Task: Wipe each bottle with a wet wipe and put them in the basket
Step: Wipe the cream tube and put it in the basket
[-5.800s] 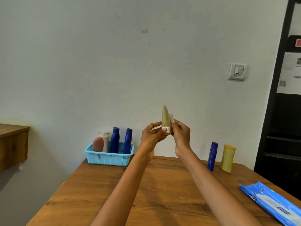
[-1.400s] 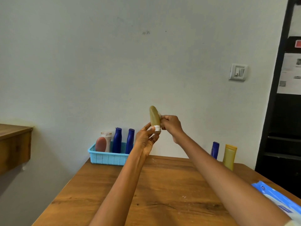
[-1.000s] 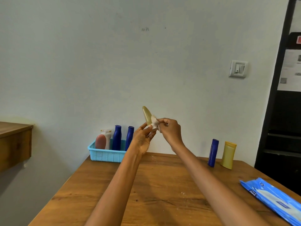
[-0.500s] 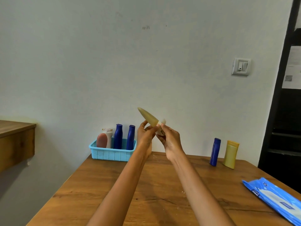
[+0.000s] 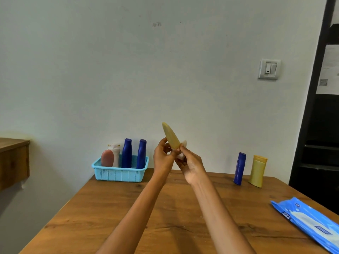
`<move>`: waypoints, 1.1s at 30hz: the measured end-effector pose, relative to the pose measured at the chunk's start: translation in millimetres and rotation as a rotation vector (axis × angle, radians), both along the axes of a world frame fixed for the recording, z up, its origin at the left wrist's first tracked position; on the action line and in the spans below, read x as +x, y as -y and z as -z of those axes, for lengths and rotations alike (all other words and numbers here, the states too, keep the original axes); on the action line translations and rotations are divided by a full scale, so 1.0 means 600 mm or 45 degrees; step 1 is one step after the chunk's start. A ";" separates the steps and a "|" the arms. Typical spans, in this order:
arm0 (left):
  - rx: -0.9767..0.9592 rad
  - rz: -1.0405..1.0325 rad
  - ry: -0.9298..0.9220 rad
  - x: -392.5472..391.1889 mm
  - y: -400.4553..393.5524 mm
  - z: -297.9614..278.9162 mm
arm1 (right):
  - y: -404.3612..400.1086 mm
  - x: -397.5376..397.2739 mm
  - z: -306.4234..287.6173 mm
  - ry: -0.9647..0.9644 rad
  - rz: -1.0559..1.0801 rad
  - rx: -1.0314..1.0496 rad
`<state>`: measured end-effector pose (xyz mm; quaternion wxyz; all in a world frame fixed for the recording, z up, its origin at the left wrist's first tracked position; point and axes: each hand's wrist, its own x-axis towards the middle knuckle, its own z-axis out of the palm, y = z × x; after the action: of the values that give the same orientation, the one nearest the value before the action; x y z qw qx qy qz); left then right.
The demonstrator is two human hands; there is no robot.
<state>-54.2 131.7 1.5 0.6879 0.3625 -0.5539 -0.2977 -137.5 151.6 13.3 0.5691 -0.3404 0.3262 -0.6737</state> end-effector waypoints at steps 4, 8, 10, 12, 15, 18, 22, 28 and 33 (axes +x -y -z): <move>-0.006 0.006 0.048 0.002 0.003 -0.002 | 0.003 -0.012 0.003 0.018 -0.033 0.080; 0.023 0.080 0.105 0.007 0.002 -0.004 | 0.005 -0.017 0.002 -0.040 0.106 0.053; 0.026 0.139 0.159 0.012 0.000 -0.009 | 0.006 -0.017 -0.002 -0.139 0.169 -0.006; 0.027 0.241 0.162 0.020 -0.003 -0.014 | 0.006 -0.018 -0.006 -0.225 0.227 -0.060; 0.014 0.285 0.222 0.029 -0.005 -0.016 | 0.007 -0.021 -0.005 -0.309 0.319 -0.112; -0.005 0.175 0.235 0.016 -0.007 -0.017 | 0.005 -0.021 -0.003 -0.390 0.344 -0.154; 0.011 0.086 0.047 0.002 -0.008 -0.022 | -0.008 -0.018 -0.014 -0.618 0.246 -0.309; 0.087 0.207 -0.064 0.013 -0.013 -0.031 | -0.007 -0.045 -0.016 -0.873 0.301 -0.421; 0.179 0.399 -0.100 0.022 -0.011 -0.026 | -0.009 -0.062 -0.020 -0.960 0.162 -0.367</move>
<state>-41.1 138.4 17.3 0.6271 0.3069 -0.5542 -0.4533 -174.8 156.9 25.1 0.3133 -0.6190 0.4344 -0.5745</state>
